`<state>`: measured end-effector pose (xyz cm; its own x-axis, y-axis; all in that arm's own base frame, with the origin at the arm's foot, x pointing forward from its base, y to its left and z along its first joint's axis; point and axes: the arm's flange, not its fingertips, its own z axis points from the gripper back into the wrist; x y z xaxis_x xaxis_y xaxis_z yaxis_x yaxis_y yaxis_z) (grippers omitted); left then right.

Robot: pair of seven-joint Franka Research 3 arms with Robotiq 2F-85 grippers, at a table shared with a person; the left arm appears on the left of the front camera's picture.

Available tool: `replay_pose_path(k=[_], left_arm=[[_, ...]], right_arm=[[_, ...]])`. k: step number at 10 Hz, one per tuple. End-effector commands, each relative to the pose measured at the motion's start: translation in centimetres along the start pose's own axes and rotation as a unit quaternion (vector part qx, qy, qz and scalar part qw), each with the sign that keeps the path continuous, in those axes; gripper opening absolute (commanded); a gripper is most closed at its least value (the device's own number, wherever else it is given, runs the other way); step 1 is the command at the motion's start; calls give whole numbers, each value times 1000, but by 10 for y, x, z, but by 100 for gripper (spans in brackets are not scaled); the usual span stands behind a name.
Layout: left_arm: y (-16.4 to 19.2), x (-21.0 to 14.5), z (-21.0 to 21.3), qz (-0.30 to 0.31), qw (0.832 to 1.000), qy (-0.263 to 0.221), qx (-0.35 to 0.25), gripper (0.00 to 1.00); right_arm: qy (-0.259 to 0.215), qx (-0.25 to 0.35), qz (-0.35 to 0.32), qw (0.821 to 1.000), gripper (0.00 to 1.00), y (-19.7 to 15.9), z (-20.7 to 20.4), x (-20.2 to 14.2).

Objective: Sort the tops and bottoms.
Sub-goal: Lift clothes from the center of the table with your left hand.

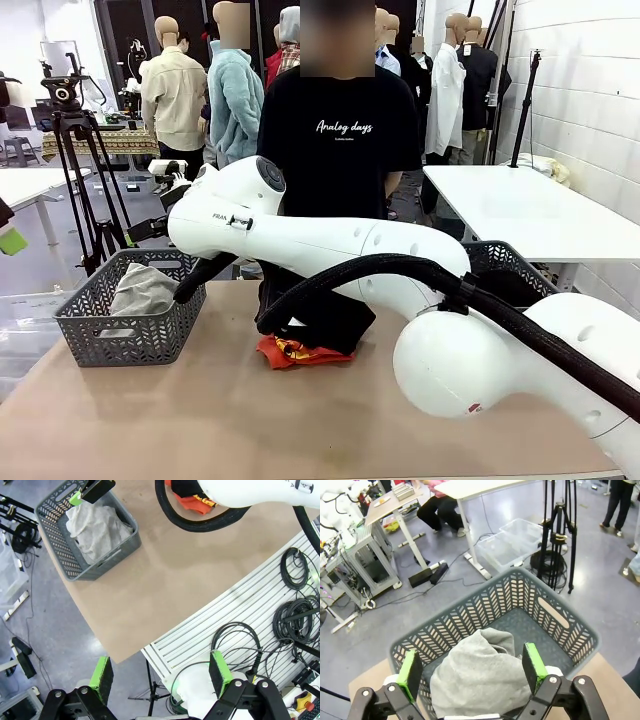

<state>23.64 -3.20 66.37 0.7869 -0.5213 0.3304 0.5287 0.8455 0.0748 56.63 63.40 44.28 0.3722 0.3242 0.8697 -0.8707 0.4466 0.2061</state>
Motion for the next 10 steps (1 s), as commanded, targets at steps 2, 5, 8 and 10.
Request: replay_pose_path(k=[2,5,8,10], left_arm=[[2,0,2,-3,1000,0,0,100],[2,0,2,-3,1000,0,0,100],[2,0,2,-3,1000,0,0,100],[2,0,2,-3,1000,0,0,100]], right_arm=[[-6,-36,44,998,100,26,47,16],[51,-88,73,992,100,40,158,30],[114,-157,63,979,100,37,272,2],[126,-178,52,975,100,39,313,-20]])
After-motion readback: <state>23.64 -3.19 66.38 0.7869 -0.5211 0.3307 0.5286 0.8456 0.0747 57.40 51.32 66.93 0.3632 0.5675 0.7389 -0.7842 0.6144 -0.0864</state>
